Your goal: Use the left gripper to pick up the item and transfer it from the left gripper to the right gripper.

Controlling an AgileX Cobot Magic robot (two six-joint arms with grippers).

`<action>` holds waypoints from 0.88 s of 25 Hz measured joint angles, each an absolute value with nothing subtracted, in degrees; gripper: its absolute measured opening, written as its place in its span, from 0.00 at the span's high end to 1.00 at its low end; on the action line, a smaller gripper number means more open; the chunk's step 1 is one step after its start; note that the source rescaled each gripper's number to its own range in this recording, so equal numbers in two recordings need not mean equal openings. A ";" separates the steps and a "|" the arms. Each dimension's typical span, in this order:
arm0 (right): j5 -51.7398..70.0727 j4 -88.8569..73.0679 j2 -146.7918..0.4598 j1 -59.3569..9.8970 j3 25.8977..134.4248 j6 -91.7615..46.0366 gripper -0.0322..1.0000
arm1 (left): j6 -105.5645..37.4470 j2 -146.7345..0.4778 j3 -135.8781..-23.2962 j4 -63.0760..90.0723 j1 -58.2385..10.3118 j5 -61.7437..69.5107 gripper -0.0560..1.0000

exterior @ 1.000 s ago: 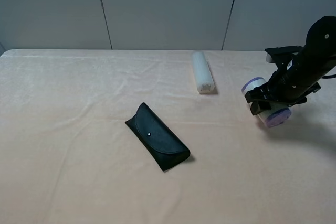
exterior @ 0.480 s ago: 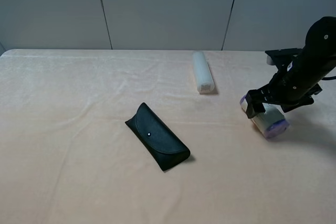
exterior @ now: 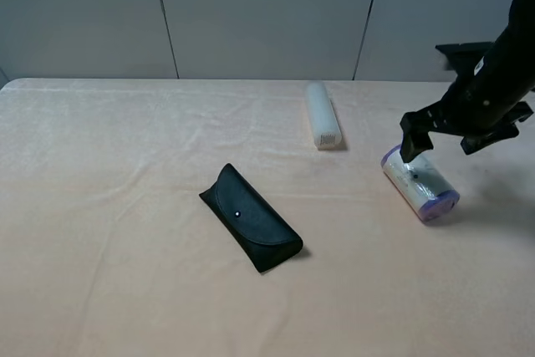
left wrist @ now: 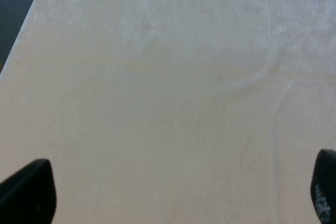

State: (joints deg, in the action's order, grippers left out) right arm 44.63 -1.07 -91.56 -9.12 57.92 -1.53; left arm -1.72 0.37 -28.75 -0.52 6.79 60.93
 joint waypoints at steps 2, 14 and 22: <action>48.60 -1.07 -89.17 -9.12 60.07 -1.53 0.00 | -1.72 0.37 -28.75 -0.52 6.79 60.93 0.08; 68.50 -1.07 -66.26 -9.12 62.30 -1.53 0.00 | -1.72 0.37 -28.75 -0.52 6.79 60.93 0.08; 69.02 -1.55 -47.36 -9.12 54.20 -1.45 0.00 | -1.72 0.37 -28.75 -0.52 6.79 60.93 0.08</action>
State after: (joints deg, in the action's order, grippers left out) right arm 69.02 -1.55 -47.36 -9.12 54.20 -1.45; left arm -1.72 0.37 -28.75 -0.52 6.79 60.93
